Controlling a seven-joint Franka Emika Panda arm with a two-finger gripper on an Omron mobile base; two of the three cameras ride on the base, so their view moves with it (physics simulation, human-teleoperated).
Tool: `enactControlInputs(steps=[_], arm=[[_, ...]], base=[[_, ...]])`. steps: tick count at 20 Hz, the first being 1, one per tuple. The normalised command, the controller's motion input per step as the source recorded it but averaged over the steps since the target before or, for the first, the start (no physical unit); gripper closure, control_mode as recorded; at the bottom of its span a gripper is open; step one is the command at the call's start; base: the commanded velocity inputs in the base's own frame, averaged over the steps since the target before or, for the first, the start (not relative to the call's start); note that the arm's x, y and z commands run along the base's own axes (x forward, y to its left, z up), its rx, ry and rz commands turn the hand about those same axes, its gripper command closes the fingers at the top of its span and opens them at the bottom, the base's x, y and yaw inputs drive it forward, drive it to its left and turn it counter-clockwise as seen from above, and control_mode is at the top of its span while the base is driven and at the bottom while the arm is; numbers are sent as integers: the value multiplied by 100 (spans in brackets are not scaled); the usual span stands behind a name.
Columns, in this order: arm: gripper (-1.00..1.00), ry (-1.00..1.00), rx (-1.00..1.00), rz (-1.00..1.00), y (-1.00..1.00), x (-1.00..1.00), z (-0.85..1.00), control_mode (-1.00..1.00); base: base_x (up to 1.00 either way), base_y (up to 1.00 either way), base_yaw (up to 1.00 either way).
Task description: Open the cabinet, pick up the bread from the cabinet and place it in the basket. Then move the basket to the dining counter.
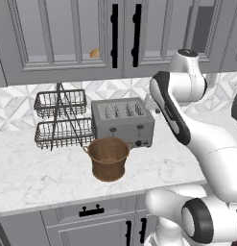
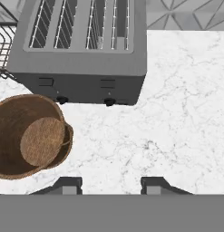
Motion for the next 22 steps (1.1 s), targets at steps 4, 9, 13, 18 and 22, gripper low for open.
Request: enactControlInputs(steps=[4,9,13,18,22], arm=[[-100,-2,0,0,1,0,0,-100],[-100,-22,0,0,36,0,24,-100],[-100,-31,0,0,80,-2,73,-100],[-100,-24,0,-5,73,11,87,-100],[-100,-9,0,-8,10,26,91,-100]], base=[[0,0,0],[0,0,0],[0,0,0],[0,0,0],[0,0,0]])
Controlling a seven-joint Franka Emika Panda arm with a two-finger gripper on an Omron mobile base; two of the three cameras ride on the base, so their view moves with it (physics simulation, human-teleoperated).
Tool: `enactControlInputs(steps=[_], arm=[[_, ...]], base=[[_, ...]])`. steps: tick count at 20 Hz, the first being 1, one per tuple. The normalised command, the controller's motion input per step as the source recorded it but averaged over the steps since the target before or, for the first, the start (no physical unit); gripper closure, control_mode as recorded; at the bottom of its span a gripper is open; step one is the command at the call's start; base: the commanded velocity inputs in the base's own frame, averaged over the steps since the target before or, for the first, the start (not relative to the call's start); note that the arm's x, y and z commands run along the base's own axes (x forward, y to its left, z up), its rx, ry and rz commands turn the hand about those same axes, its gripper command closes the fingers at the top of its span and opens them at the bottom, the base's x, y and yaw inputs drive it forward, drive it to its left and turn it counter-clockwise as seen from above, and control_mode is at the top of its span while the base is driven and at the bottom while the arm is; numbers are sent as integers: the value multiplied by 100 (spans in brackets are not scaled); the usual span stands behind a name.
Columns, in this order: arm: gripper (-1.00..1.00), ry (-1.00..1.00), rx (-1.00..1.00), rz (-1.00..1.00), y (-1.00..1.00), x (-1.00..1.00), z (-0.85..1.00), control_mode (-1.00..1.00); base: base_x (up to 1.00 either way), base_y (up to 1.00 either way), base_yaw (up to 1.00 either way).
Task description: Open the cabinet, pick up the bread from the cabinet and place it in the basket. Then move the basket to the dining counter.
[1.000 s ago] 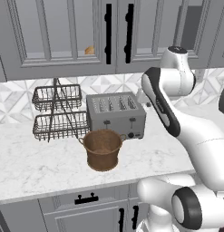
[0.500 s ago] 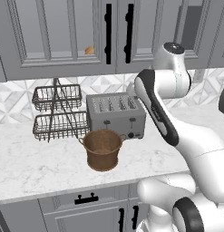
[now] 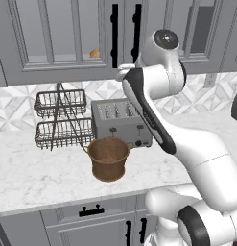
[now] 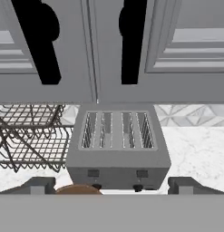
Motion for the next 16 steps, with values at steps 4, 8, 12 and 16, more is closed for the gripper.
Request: enactControlInputs(steps=[4,8,12,16], arm=[[-100,0,0,-12,43,2,62,-100],[-100,0,0,-11,-4,27,33,-100],[-100,-6,0,-1,-40,46,9,-100],[-100,-18,0,0,-58,34,0,-100]], base=[[0,0,0],[0,0,0],[0,0,0],[0,0,0]])
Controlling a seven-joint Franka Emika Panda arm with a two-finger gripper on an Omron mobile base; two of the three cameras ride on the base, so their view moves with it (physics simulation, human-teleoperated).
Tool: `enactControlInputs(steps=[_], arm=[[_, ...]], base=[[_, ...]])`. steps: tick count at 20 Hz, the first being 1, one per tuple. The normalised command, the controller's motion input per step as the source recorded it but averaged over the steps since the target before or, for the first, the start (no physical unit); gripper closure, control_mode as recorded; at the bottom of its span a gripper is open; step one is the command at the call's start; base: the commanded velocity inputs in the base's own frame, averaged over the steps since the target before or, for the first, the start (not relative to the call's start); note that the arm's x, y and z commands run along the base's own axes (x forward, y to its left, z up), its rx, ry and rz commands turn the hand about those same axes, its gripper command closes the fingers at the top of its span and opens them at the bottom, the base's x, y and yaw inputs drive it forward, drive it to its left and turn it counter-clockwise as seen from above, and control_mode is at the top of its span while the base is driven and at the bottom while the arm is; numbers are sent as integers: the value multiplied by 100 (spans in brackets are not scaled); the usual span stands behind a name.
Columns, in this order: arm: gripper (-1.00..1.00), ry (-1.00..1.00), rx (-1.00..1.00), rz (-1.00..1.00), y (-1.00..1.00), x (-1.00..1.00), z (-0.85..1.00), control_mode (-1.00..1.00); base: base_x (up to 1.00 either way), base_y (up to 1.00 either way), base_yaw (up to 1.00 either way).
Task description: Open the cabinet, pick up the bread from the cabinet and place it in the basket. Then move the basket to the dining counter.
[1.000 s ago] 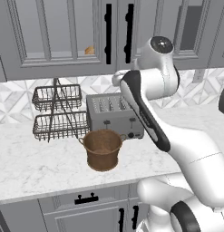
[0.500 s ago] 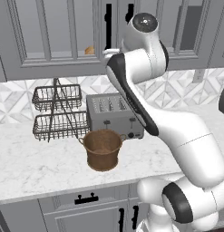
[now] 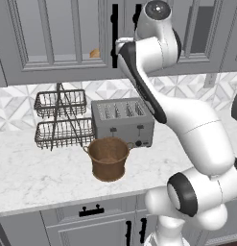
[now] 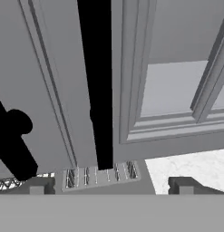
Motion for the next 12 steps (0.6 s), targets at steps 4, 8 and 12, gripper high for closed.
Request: enactControlInputs(steps=[4,8,12], arm=[[-100,-14,0,1,-18,59,-5,-100],[-100,-16,1,5,0,54,0,-100],[-100,-14,3,6,1,18,0,-100]], base=[[0,0,0],[0,0,0],[0,0,0]])
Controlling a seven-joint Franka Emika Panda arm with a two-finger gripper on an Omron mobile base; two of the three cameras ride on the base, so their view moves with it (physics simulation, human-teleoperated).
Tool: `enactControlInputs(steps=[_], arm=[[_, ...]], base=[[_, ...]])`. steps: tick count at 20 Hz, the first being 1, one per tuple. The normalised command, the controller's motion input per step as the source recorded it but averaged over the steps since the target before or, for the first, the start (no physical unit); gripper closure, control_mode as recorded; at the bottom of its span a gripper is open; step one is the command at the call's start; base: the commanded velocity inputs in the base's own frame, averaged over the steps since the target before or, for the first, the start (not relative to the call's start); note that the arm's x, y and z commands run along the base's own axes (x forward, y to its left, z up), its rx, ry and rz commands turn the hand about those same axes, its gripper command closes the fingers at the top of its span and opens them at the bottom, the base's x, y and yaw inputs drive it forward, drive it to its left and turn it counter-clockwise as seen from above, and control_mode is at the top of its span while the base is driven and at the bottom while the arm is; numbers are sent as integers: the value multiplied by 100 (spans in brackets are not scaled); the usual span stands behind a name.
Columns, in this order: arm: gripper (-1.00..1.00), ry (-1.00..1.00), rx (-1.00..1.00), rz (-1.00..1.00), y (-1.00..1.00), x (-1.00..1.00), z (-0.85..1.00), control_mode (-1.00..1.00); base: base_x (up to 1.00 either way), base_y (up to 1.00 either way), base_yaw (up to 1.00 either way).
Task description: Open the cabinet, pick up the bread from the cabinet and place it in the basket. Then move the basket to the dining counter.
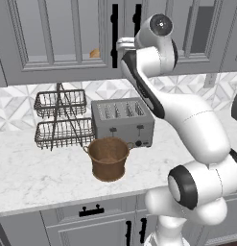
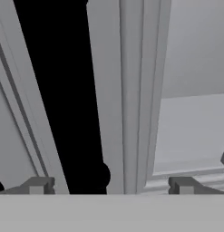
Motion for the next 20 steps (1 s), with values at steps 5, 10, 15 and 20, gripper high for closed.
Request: enactControlInputs(steps=[5,10,15,20], arm=[[-100,-8,2,4,4,34,0,-100],[100,-3,0,0,0,56,0,-100],[100,0,0,0,0,36,-1,-100],[100,1,-1,-2,-4,-18,0,-100]], base=[[0,0,0],[0,0,0],[0,0,0],[0,0,0]])
